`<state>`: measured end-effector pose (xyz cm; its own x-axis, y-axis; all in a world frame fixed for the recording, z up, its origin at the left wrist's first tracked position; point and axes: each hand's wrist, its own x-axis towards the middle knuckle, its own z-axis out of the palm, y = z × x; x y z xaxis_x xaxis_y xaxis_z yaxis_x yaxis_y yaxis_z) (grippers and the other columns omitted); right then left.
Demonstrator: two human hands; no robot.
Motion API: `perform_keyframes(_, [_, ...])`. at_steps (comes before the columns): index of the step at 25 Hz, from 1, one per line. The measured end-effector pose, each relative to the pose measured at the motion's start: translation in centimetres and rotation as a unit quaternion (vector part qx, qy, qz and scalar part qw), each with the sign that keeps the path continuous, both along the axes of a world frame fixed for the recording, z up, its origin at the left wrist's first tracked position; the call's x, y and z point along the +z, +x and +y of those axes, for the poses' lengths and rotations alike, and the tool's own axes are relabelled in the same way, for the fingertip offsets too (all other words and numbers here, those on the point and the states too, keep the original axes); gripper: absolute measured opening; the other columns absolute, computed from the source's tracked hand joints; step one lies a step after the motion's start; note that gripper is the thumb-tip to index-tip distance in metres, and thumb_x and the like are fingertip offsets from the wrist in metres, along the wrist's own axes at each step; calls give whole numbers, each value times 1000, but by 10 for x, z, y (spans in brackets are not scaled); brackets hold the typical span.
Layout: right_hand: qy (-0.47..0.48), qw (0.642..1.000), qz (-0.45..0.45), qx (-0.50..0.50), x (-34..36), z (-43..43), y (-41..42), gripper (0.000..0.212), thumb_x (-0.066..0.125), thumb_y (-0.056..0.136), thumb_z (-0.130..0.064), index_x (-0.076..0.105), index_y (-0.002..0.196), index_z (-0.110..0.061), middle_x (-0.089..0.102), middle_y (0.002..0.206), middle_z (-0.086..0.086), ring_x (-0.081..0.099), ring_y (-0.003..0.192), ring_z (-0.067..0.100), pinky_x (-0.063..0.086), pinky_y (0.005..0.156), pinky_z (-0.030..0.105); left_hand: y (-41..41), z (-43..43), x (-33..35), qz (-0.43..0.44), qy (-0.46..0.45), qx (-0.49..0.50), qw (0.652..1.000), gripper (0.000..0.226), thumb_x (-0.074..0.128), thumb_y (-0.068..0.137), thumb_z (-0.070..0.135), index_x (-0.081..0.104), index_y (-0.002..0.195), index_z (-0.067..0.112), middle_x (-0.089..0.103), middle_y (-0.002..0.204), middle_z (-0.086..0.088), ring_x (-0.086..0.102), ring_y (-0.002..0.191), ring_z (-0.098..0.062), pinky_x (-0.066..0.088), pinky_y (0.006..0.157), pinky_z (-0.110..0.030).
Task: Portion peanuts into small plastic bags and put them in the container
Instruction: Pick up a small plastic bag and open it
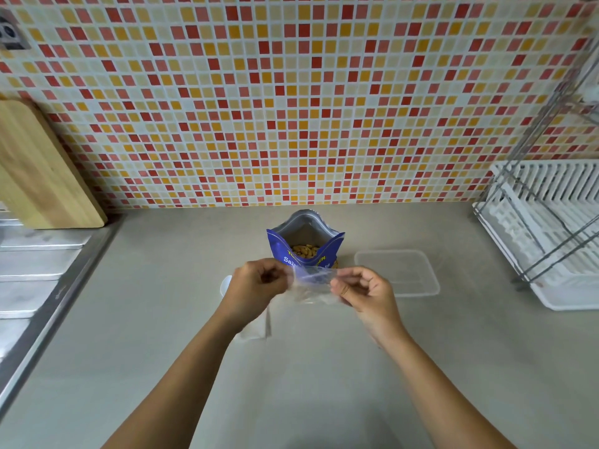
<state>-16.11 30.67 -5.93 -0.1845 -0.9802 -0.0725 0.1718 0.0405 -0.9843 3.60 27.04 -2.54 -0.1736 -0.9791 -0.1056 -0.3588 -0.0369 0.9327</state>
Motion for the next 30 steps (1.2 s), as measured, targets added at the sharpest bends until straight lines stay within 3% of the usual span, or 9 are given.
perform_keyframes(3, [-3, 999, -35, 6, 10, 0, -1, 15, 62, 82, 4, 65, 85, -10, 72, 67, -2, 65, 61, 6, 54, 60, 16, -8, 1, 9, -36, -38, 60, 997, 17, 66, 78, 4, 72, 75, 19, 71, 71, -5, 67, 75, -29, 55, 76, -37])
perform_keyframes(6, [15, 994, -105, 24, 17, -1, -4, 17, 53, 89, 1, 64, 93, -10, 72, 69, -3, 66, 62, 5, 53, 59, 15, -15, 4, 16, 39, 10, 78, 996, 20, 64, 82, 1, 72, 77, 19, 68, 71, -8, 63, 70, -27, 55, 74, -33])
perform_keyframes(11, [90, 992, -73, -48, 9, -8, -6, 12, 58, 90, -14, 61, 79, -17, 67, 65, -7, 59, 59, 4, 52, 63, 16, -19, 3, 23, 100, 80, 55, 990, 16, 63, 84, 0, 73, 82, 13, 70, 79, -13, 64, 73, -21, 57, 70, -20])
perform_keyframes(14, [56, 981, 71, -169, 4, -10, -8, 11, 54, 93, -30, 61, 88, -23, 67, 89, -6, 62, 87, 11, 49, 92, 32, -23, 3, 25, 87, 80, 63, 991, 17, 63, 84, 1, 72, 80, 14, 70, 78, -11, 64, 72, -21, 58, 72, -23])
perform_keyframes(16, [-119, 938, 268, -187, 15, -4, -12, 23, 57, 88, -35, 59, 105, -19, 62, 105, -6, 58, 102, 10, 43, 98, 22, -23, 0, 27, 68, 74, 65, 993, 17, 64, 83, 1, 72, 79, 15, 71, 78, -11, 66, 73, -21, 58, 74, -27])
perform_keyframes(18, [-235, 881, 409, -45, 31, 0, -12, 51, 65, 79, -44, 56, 120, -16, 56, 120, -7, 49, 115, 3, 34, 100, 12, -23, -1, 28, 57, 69, 53, 995, 19, 64, 82, 1, 72, 78, 16, 71, 78, -10, 67, 73, -20, 58, 76, -29])
perform_keyframes(20, [-210, 833, 502, 96, 39, -2, -9, 79, 70, 69, -57, 44, 135, -21, 45, 137, -9, 36, 127, -1, 24, 106, 9, -25, -1, 30, 53, 67, 39, 996, 19, 63, 82, 0, 73, 78, 16, 71, 77, -9, 67, 73, -20, 59, 77, -30])
perform_keyframes(23, [-160, 812, 546, 131, 35, -9, -6, 97, 72, 63, -64, 34, 142, -24, 38, 146, -8, 30, 134, 6, 23, 109, 18, -28, 0, 32, 36, 57, 18, 998, 16, 64, 81, 0, 73, 81, 14, 70, 75, -8, 66, 72, -19, 59, 77, -30])
perform_keyframes(30, [-188, 812, 543, 99, 33, -14, -2, 74, 73, 66, -58, 54, 128, -22, 57, 129, -3, 45, 124, 13, 37, 100, 24, -29, -1, 33, -50, -14, 23, 998, 14, 66, 78, 4, 75, 85, 12, 71, 74, -3, 68, 73, -21, 59, 77, -33])
